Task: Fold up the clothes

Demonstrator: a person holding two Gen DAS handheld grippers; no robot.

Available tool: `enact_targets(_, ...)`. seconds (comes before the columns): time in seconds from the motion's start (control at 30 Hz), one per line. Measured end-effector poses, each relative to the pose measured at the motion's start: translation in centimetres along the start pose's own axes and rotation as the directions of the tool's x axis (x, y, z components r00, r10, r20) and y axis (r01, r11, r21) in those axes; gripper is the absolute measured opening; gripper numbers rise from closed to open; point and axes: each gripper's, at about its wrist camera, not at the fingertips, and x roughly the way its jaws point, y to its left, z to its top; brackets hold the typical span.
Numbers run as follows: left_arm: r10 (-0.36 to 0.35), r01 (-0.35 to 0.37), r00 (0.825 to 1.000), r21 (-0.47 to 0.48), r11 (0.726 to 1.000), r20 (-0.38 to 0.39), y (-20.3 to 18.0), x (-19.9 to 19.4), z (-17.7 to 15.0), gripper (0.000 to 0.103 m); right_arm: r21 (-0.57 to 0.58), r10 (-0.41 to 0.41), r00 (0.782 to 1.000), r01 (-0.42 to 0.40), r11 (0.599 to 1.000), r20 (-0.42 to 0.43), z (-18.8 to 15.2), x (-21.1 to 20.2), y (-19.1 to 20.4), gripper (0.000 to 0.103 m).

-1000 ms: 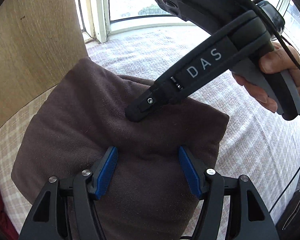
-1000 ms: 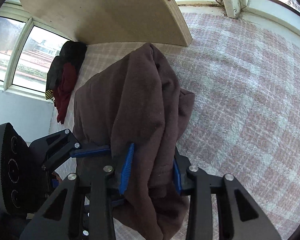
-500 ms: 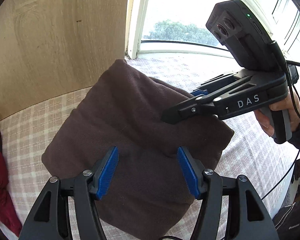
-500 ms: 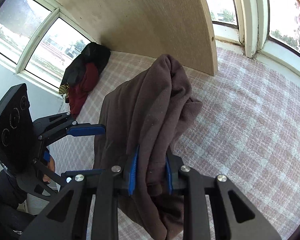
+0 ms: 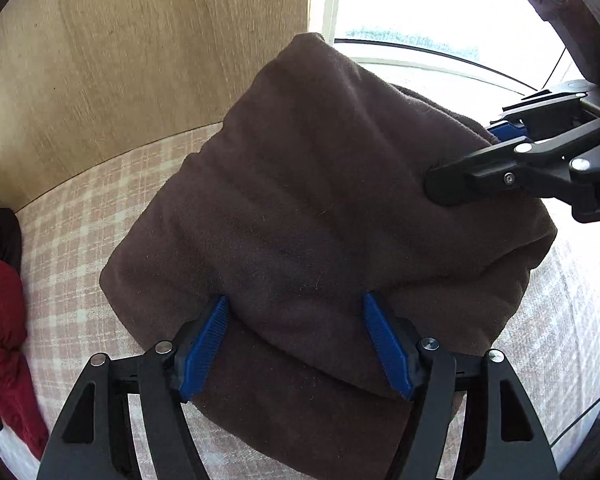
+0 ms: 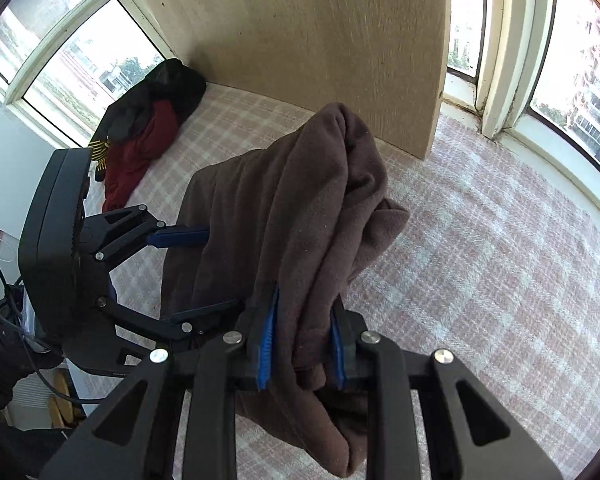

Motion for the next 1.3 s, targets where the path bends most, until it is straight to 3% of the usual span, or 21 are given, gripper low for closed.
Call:
enact_targets(0.13, -0.017, 0.016, 1.000, -0.025, 1.000, -0.003, -0.1, -0.1, 0.1, 0.068, -0.065, -0.073, 0.997, 0.076, 0.995, 0.037, -0.7, 0.8, 0.4, 0.023)
enact_targets(0.47, -0.036, 0.039, 0.998, -0.059, 0.997, 0.046, -0.8, -0.6, -0.6, 0.068, -0.122, -0.203, 0.979, 0.197, 0.973, -0.031, -0.5, 2.6, 0.7, 0.023)
enact_targets(0.6, -0.064, 0.070, 0.996, -0.095, 0.993, 0.064, -0.3, -1.0, -1.0, 0.059, -0.201, -0.259, 0.966, 0.255, 0.946, 0.006, -0.8, 1.8, 3.1, 0.022)
enact_targets(0.8, -0.110, 0.118, 0.991, -0.119, 0.986, 0.074, -0.2, -2.2, -1.7, 0.040, -0.192, -0.246, 0.969, 0.248, 0.950, 0.032, -0.4, -0.3, 4.5, 0.021)
enact_targets(0.9, -0.110, 0.120, 0.990, -0.115, 0.986, 0.088, -0.3, -2.8, -2.1, 0.036, -0.207, -0.255, 0.966, 0.260, 0.943, 0.051, -0.5, -1.1, 5.8, 0.021)
enact_targets(1.1, -0.145, 0.160, 0.981, -0.116, 0.980, 0.130, -0.1, -4.5, -3.3, 0.029, -0.193, -0.228, 0.970, 0.241, 0.951, 0.087, -0.5, -3.1, 7.8, 0.021)
enact_targets(1.3, -0.208, 0.240, 0.953, -0.132, 0.962, 0.220, -0.6, -6.9, -4.3, 0.028, -0.176, -0.138, 0.984, 0.156, 0.972, 0.111, -0.5, -5.5, 10.3, 0.021)
